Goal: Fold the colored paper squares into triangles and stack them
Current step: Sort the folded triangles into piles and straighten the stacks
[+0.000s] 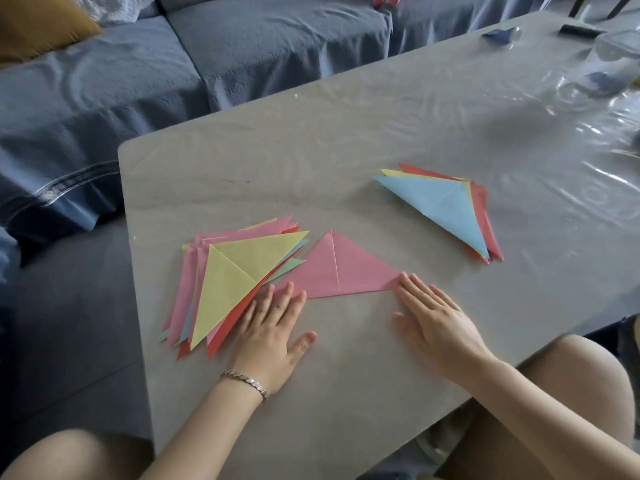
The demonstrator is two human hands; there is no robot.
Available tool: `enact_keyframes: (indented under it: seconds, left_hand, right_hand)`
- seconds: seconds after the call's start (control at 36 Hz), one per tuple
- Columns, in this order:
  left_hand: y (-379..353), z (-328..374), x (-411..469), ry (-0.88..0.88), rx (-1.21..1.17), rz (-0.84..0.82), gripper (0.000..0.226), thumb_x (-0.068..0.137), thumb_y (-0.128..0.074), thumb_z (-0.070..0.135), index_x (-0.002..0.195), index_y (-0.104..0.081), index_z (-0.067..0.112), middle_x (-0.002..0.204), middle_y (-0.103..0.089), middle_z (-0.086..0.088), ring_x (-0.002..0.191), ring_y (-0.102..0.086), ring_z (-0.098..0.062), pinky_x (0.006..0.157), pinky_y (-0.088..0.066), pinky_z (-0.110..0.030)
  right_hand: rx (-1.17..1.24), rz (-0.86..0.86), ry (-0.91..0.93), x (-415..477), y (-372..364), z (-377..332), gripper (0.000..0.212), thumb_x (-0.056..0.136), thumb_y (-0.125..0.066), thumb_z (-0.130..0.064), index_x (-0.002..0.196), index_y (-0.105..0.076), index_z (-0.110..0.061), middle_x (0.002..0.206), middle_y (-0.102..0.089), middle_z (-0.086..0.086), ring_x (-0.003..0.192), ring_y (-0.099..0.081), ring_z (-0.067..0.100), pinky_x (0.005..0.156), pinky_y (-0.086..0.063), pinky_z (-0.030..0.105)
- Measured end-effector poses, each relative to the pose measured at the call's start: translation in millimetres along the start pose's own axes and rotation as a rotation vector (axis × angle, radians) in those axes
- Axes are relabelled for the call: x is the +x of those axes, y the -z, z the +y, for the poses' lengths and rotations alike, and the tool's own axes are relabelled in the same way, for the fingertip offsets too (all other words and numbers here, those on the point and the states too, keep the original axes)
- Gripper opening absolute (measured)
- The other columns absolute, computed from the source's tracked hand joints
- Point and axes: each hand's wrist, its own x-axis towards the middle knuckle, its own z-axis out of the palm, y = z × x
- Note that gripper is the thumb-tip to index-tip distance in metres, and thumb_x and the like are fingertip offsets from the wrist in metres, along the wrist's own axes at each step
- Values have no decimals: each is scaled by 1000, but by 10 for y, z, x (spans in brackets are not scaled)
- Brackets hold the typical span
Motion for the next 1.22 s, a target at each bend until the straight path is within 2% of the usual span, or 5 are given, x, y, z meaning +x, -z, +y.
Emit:
enact_keyframes:
  seconds: [0.39, 0.56, 0.69, 0.92, 1.22]
  left_hand:
    - [75, 109, -93, 190, 37, -23, 111, 40, 43, 73, 138, 26, 23, 138, 34, 13, 132, 26, -4, 113, 2, -34]
    - [212, 150, -92, 74, -64, 298, 64, 90, -23, 49, 110, -65, 4, 119, -62, -10, 102, -64, -21, 80, -50, -31]
    - [341, -57, -28, 82, -56, 608, 28, 82, -49, 20, 97, -69, 7, 104, -68, -7, 90, -67, -23, 70, -50, -31]
    - [329, -318, 266, 393, -171, 244, 51, 91, -53, 24, 137, -37, 7, 147, -34, -9, 136, -30, -21, 106, -28, -34]
    - [447, -285, 268, 509, -237, 231, 46, 88, -58, 31, 130, -48, 17, 122, -60, -7, 105, -58, -30, 84, -43, -32]
  right_hand:
    - [244, 113, -213, 281, 323, -193, 26, 87, -60, -25, 111, -65, -17, 111, -59, 3, 111, -49, 25, 94, -35, 33]
    - [196, -151, -274, 687, 374, -481, 66, 82, -62, -41, 137, -34, -17, 128, -38, 11, 123, -32, 30, 97, -30, 33]
    - [168, -241, -353, 853, 339, -514, 67, 76, -69, -44, 131, -40, -18, 124, -43, 10, 120, -37, 30, 94, -33, 33]
    - [381, -184, -382, 712, 293, -402, 16, 82, -60, -29, 87, -53, -15, 102, -40, 4, 84, -50, 26, 68, -41, 27]
    - [744, 348, -394, 643, 458, 244, 20, 85, -50, 3, 87, -59, -15, 76, -56, 0, 65, -48, 16, 51, -35, 7]
